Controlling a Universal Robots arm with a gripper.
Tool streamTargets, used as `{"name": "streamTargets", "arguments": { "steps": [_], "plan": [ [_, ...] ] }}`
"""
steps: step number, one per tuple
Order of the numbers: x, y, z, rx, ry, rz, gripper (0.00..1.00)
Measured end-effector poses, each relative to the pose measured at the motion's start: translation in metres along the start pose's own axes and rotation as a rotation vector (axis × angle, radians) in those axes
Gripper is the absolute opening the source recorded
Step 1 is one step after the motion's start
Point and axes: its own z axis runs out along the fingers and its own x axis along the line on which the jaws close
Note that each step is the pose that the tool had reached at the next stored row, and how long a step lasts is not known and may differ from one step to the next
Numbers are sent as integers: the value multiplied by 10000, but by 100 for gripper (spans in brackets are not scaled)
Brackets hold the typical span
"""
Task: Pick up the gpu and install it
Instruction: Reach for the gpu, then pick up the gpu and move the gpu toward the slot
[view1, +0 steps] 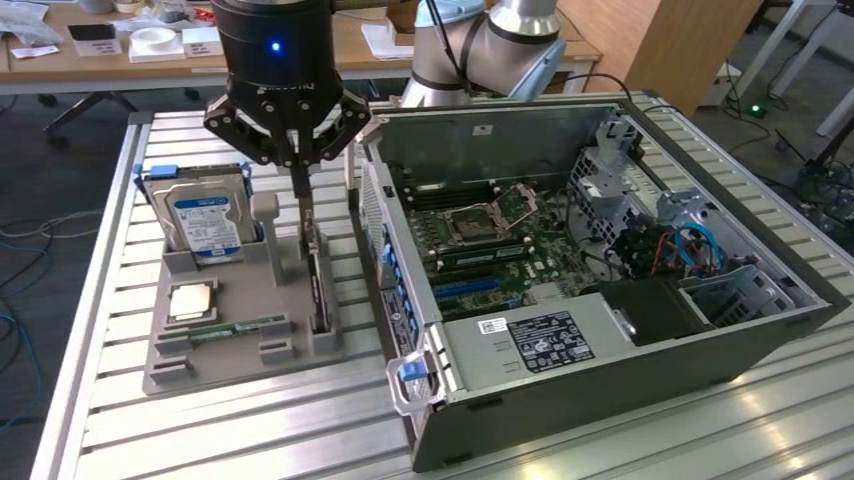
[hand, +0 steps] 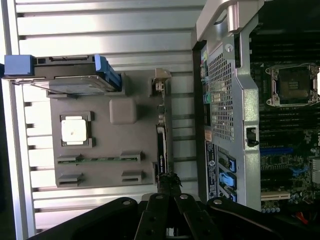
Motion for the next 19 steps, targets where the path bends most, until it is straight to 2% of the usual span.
{"name": "streamTargets", "arguments": {
  "steps": [14,16,17,19],
  "plan": [
    [0,0,1,-1,-1,0,11],
    [0,0,1,-1,-1,0,23],
    [0,0,1,-1,-1,0,23],
    [0,0,1,-1,-1,0,35]
  ]
}}
